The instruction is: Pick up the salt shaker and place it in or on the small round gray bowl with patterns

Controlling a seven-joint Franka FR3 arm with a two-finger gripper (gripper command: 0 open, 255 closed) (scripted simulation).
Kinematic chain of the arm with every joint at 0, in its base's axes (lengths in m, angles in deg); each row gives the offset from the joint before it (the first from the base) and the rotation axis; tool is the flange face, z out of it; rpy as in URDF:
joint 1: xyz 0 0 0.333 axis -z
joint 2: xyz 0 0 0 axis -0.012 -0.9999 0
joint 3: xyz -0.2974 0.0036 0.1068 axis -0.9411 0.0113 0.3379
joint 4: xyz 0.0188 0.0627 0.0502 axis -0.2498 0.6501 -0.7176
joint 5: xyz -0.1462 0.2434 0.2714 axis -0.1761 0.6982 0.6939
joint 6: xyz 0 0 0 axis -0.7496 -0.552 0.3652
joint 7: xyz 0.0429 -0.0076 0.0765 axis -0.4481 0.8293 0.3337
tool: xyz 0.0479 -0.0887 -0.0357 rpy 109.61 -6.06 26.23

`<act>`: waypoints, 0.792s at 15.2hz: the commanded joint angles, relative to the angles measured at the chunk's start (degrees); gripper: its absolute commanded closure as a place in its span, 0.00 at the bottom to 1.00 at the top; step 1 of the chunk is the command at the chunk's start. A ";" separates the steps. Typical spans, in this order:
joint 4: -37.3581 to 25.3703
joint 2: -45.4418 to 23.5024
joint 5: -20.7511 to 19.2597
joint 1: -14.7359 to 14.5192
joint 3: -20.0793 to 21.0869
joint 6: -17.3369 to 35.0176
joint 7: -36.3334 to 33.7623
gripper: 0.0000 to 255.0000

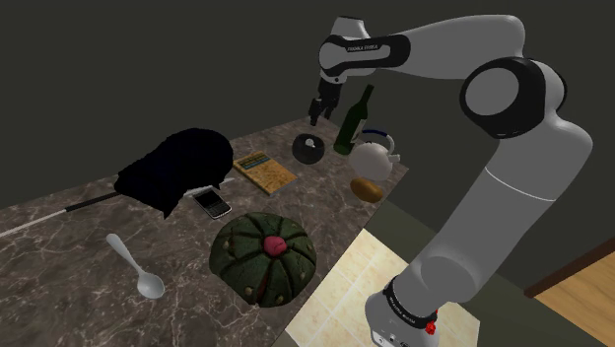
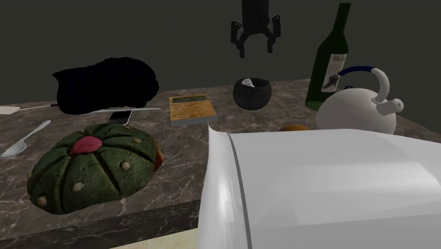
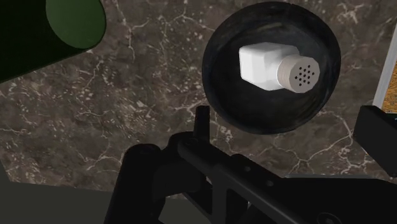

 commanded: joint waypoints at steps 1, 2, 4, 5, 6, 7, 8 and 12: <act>-1.33 0.48 -0.06 -0.12 0.07 -1.81 -0.04 0.00; -2.76 0.88 -0.11 -0.23 0.13 -3.64 -0.07 0.00; -5.52 1.40 -0.15 -0.42 0.26 -6.94 -0.09 0.00; -5.52 1.40 -0.15 -0.42 0.26 -6.94 -0.09 0.00; -5.51 1.41 -0.15 -0.42 0.26 -6.94 -0.09 0.00; -5.52 1.41 -0.15 -0.42 0.26 -6.94 -0.09 0.00; -5.52 1.41 -0.15 -0.42 0.26 -6.94 -0.09 0.00; -5.52 1.40 -0.15 -0.42 0.26 -6.94 -0.09 0.00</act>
